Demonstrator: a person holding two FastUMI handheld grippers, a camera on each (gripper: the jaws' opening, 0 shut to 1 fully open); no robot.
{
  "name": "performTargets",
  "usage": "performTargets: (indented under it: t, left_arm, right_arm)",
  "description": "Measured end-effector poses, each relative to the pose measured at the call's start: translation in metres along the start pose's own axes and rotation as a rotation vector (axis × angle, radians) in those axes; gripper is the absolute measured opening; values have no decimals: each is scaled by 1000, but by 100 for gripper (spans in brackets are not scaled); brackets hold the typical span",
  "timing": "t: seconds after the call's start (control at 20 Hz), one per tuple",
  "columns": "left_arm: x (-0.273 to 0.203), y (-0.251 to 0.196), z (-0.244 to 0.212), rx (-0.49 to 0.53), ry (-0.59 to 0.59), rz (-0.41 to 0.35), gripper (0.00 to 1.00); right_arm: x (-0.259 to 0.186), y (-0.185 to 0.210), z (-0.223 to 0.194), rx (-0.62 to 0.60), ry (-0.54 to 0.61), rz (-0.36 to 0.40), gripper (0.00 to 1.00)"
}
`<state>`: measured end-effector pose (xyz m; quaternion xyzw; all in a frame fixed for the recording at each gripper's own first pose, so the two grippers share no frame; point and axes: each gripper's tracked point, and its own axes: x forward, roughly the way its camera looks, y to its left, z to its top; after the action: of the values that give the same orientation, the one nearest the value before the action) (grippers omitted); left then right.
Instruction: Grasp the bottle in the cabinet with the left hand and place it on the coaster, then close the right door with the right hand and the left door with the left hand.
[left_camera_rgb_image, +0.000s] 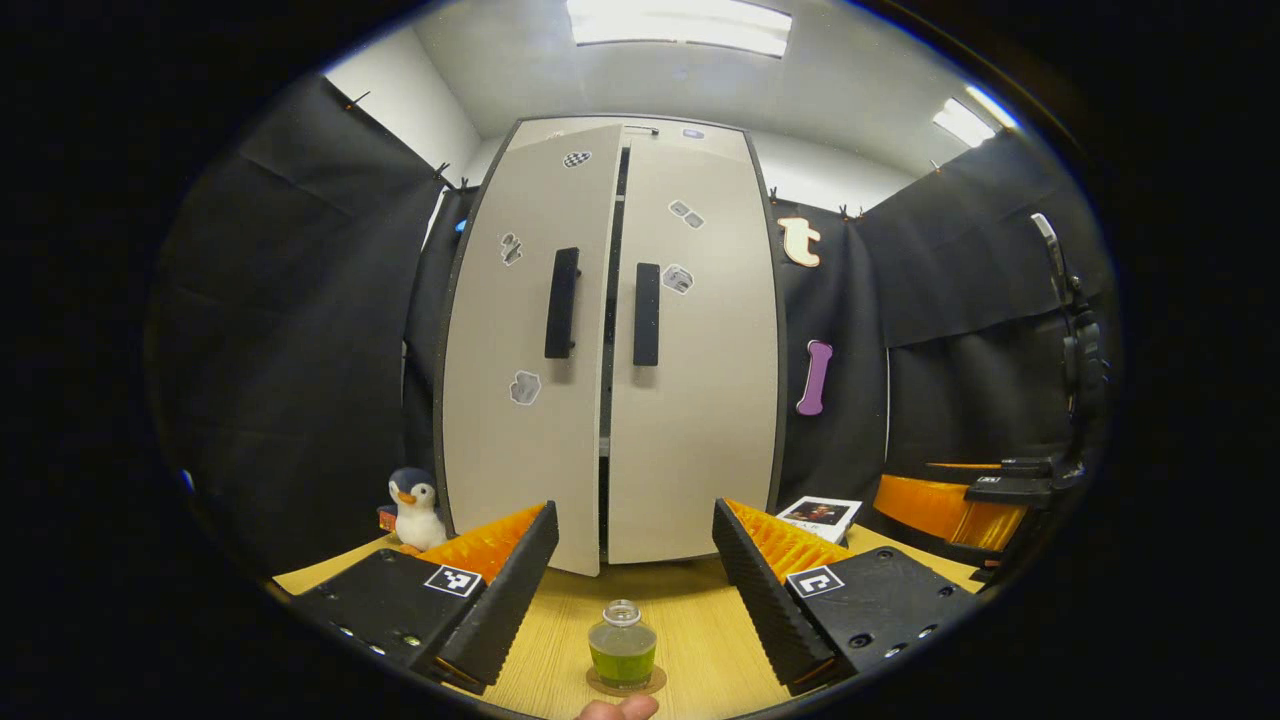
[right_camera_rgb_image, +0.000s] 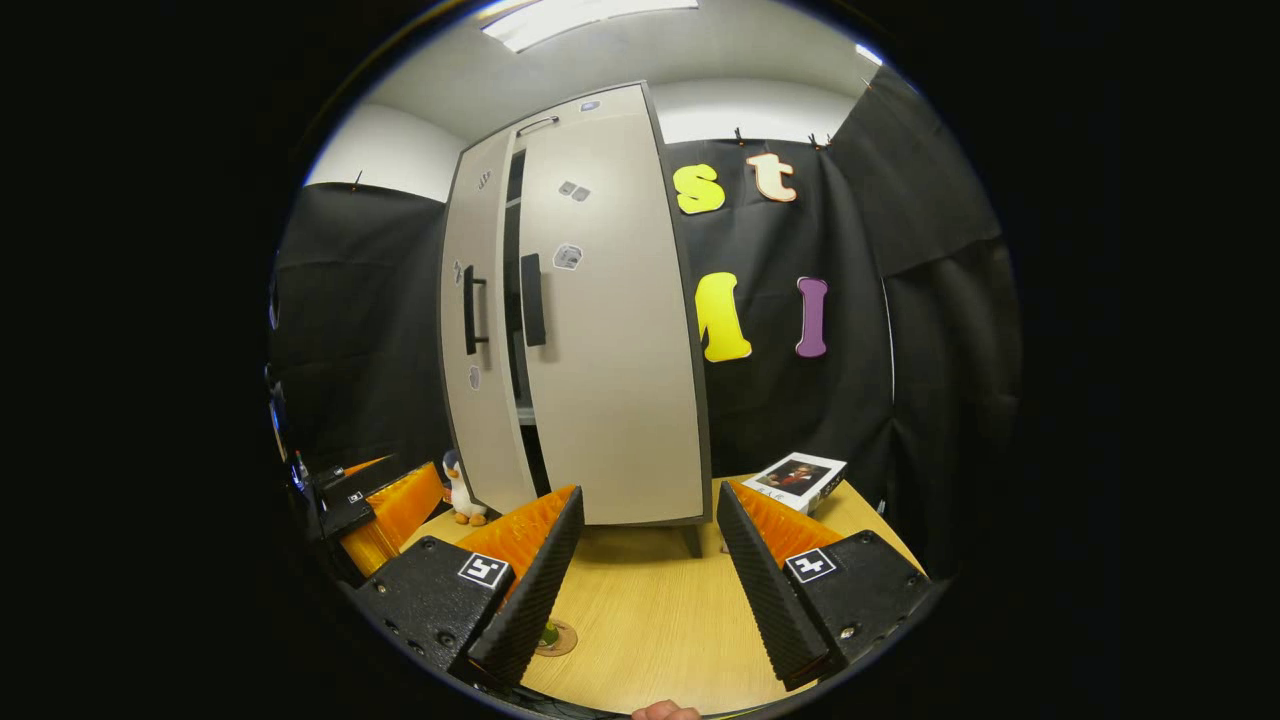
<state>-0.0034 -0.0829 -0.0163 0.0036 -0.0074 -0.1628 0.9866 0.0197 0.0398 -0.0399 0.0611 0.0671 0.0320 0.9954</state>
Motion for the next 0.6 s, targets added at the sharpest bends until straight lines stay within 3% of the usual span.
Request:
performTargets:
  t: [0.6]
  left_arm:
    - [1, 0, 1, -4, -11, 1, 95]
  right_arm:
    - [4, 3, -5, 6, 25, 4, 83]
